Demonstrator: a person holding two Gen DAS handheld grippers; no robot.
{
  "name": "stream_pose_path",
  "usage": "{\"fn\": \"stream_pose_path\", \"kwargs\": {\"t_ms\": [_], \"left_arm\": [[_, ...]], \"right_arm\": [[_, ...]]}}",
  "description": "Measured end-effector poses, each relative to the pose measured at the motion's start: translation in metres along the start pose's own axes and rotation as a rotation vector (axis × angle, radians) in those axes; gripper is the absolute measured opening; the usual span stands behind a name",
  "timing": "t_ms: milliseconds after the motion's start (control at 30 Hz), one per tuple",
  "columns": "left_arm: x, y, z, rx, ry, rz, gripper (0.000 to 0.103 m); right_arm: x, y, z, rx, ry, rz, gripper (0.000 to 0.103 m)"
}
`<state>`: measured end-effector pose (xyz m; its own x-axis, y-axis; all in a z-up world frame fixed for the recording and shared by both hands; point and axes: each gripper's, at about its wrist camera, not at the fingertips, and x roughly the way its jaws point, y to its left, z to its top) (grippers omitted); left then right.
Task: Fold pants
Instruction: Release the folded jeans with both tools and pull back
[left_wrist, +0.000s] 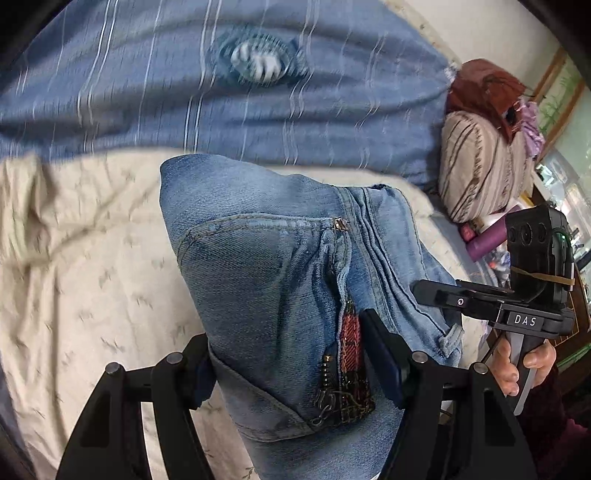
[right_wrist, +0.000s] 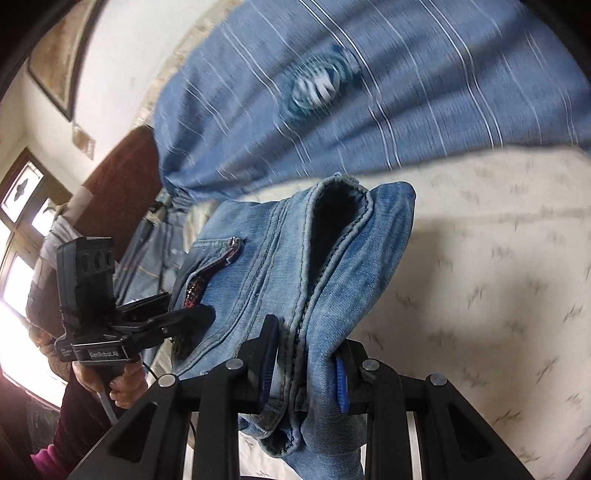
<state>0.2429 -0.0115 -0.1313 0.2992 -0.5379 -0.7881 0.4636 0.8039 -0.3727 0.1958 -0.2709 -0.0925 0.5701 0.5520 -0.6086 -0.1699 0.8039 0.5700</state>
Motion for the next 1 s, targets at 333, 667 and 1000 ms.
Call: {"fn": "stream_pose_path", "kwargs": {"t_ms": [333,667,1000], "left_arm": [[0.025,0.012,-0.027,-0.061,0.051,0.040,0.072],[-0.014,-0.015,-0.024,-0.044,0.006,0.206,0.077],[-0.124,-0.090,-0.027,0.077,-0.197,0.356,0.089]], "right_arm": [[0.033,-0.039,-0.036,0.135,0.063,-0.027,0.031],[-0.003,-0.002,-0.030,0.060,0.082,-0.226,0.035],[-0.091,0.099,-0.028,-0.099,-0.100,-0.191,0.035]]}}
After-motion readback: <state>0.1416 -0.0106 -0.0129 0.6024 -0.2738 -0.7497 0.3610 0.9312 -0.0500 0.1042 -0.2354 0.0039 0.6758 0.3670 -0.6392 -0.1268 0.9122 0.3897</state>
